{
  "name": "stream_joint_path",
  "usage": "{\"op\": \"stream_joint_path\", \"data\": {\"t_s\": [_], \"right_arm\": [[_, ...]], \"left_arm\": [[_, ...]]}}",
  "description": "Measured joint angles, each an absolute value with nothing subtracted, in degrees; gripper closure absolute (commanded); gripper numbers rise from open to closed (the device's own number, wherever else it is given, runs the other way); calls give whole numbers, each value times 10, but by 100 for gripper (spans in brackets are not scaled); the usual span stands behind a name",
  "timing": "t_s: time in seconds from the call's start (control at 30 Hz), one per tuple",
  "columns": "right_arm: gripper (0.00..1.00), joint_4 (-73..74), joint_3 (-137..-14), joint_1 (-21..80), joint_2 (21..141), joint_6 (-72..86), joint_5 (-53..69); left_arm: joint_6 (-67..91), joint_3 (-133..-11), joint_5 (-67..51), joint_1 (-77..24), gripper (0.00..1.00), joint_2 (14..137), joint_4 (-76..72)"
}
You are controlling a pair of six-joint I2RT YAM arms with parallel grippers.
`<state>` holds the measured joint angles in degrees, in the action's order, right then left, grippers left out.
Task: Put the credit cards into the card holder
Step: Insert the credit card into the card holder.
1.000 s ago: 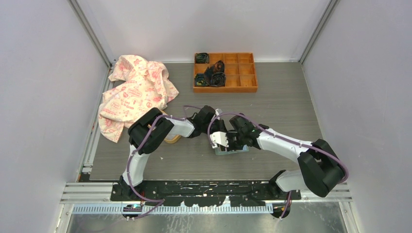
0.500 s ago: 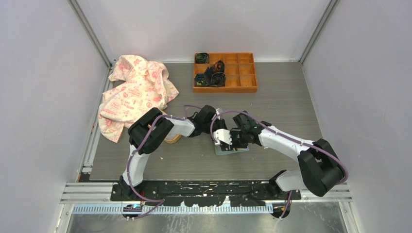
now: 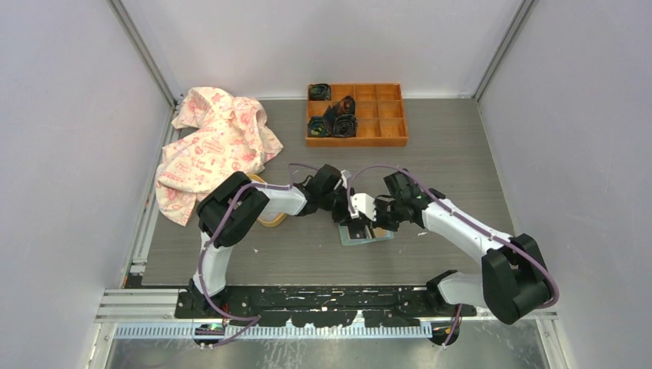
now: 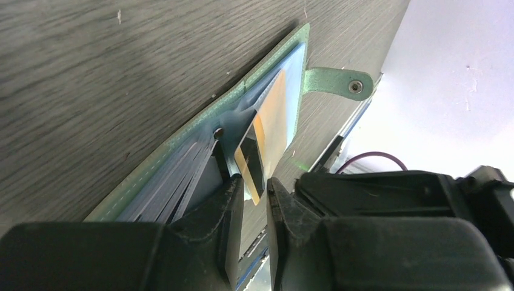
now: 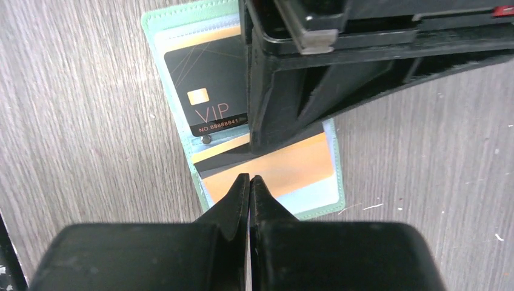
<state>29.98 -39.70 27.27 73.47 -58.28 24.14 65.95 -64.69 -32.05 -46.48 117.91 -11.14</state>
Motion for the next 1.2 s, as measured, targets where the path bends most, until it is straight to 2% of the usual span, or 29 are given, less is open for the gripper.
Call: {"op": "stream_joint_path", "data": {"t_s": [0.47, 0.83, 1.2], "right_arm": [[98, 265, -397, 277, 721, -519, 290], [98, 191, -397, 332, 801, -462, 217], [99, 187, -411, 327, 835, -466, 144]], "left_arm": [[622, -613, -278, -462, 84, 1121, -58], [619, -577, -270, -459, 90, 1104, -82], [619, -568, -274, -457, 92, 1103, -102]]}}
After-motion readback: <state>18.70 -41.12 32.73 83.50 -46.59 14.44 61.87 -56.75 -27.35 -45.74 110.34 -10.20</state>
